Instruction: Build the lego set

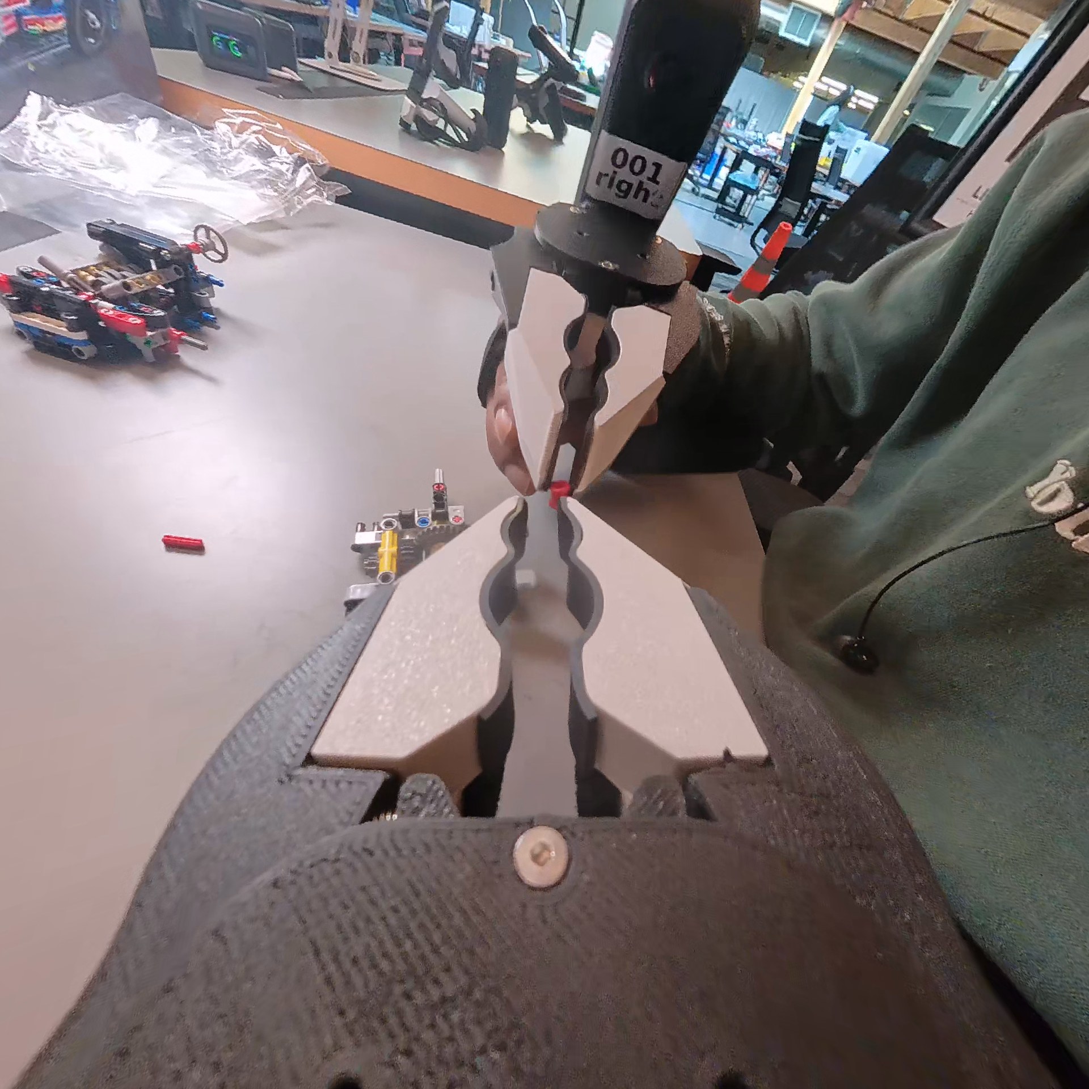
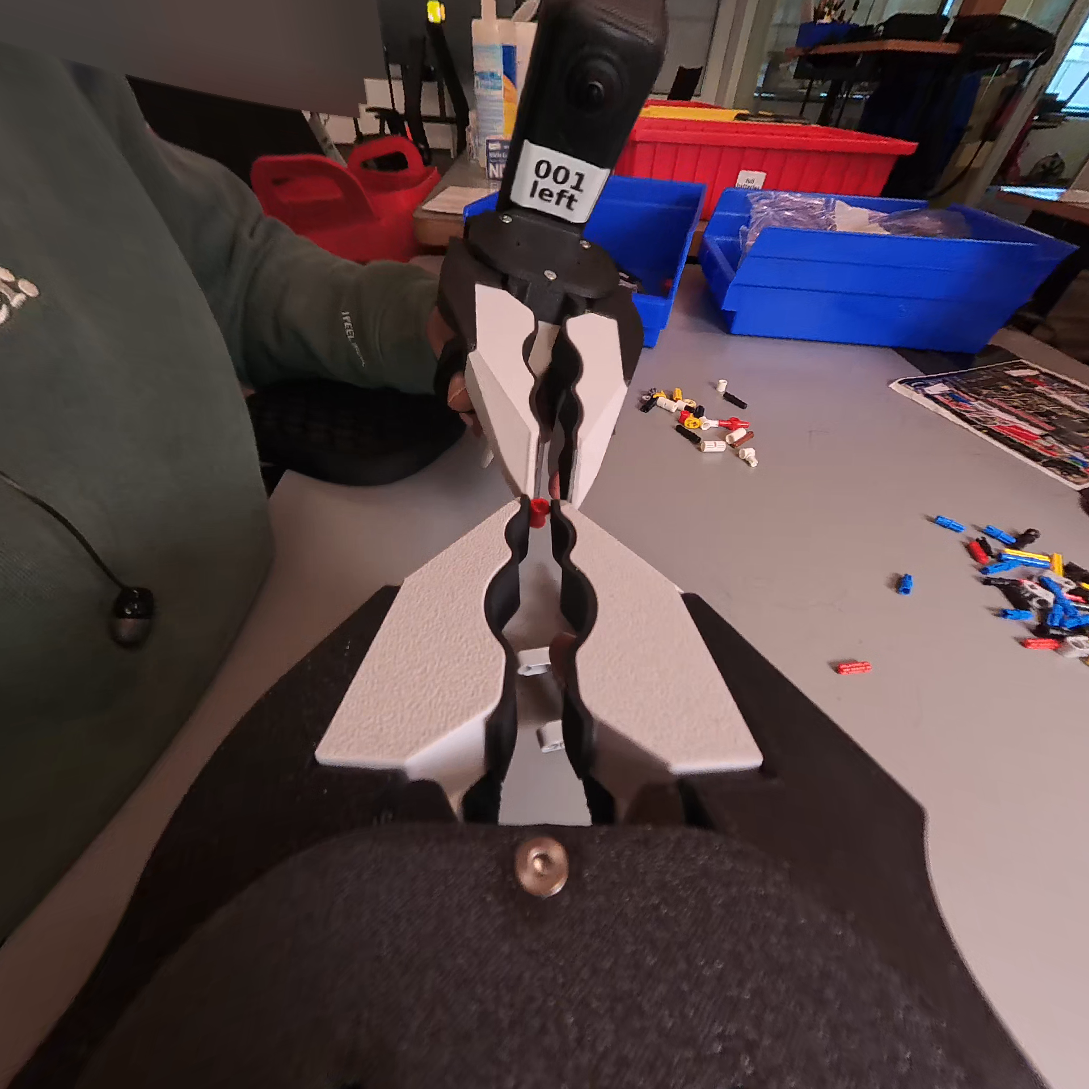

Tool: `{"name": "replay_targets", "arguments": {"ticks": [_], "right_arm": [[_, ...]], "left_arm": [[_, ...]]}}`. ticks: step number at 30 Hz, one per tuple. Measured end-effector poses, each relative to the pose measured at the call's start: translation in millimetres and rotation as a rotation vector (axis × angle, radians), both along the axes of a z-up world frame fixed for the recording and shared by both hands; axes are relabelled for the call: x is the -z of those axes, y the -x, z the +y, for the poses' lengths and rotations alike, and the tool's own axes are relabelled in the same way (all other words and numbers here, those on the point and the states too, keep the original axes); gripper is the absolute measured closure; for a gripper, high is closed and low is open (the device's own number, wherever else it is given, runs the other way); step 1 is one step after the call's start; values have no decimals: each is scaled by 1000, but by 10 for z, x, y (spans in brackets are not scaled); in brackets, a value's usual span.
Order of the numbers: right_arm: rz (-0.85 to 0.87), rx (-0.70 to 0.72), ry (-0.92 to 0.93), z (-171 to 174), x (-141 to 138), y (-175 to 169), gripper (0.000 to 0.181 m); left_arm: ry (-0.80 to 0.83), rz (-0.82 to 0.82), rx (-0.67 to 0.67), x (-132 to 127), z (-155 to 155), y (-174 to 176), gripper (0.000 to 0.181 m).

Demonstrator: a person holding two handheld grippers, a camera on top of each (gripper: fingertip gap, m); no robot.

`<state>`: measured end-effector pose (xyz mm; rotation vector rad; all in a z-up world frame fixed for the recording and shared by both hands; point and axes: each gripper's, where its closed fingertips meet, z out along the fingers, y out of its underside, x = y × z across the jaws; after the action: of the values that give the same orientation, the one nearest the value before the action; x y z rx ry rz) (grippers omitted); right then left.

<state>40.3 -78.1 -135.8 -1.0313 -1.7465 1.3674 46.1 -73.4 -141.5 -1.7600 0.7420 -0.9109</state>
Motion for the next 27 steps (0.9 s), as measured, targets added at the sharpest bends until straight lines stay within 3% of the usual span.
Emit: {"name": "replay_targets", "arguments": {"ticks": [11, 27], "right_arm": [[33, -19, 6, -46, -40, -21, 176], [61, -33, 172, -55, -149, -26, 176]], "left_arm": [[-9, -17, 49, 10, -47, -83, 177], [-71, -65, 51, -89, -66, -137, 181]]}}
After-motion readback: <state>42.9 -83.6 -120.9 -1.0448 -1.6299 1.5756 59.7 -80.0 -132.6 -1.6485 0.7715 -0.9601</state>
